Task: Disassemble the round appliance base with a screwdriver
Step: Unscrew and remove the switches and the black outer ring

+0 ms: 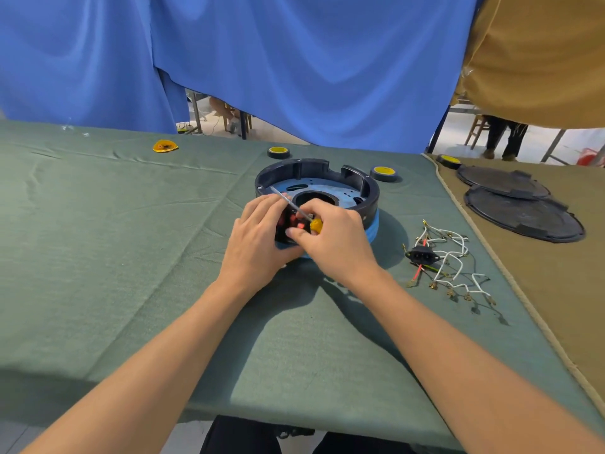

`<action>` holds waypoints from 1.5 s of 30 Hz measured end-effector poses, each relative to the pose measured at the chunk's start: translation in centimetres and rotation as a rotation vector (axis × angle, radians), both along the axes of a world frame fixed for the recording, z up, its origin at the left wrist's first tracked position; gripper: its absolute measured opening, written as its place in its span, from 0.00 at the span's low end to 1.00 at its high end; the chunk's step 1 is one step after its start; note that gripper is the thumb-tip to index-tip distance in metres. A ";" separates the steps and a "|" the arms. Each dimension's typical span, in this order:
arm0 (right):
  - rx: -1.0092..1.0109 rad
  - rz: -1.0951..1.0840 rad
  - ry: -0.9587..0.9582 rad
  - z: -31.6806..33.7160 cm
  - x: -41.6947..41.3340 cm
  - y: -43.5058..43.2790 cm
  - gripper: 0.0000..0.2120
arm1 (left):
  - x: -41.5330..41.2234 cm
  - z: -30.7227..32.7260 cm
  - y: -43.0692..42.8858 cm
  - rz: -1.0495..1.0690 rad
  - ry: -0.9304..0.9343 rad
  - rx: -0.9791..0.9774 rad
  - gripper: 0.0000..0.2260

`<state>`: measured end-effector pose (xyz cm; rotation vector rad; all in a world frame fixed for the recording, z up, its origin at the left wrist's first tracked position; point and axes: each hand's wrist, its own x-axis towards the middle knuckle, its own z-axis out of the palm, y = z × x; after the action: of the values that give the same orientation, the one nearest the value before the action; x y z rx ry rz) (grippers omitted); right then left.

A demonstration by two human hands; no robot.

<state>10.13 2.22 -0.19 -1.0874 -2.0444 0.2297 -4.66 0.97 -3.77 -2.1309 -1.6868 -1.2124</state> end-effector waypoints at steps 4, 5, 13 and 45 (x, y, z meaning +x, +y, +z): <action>0.035 -0.019 -0.004 -0.2 0.6 -0.1 0.11 | 0.2 -0.1 0.0 -0.019 -0.003 0.005 0.31; 0.025 -0.003 0.002 0.0 0.8 -0.2 0.11 | 0.2 -0.1 0.0 -0.016 0.003 0.005 0.32; -0.025 0.108 0.071 2.3 2.2 -1.1 0.05 | 0.3 0.1 -0.2 -0.016 0.030 0.020 0.34; -0.458 -0.296 -0.405 1.4 16.1 -2.7 0.02 | 0.9 0.3 -0.3 0.087 0.146 0.013 0.33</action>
<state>26.23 -0.50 1.18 -1.8268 -2.1981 0.3596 -3.74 0.71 -3.44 -2.0604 -1.6851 -1.0149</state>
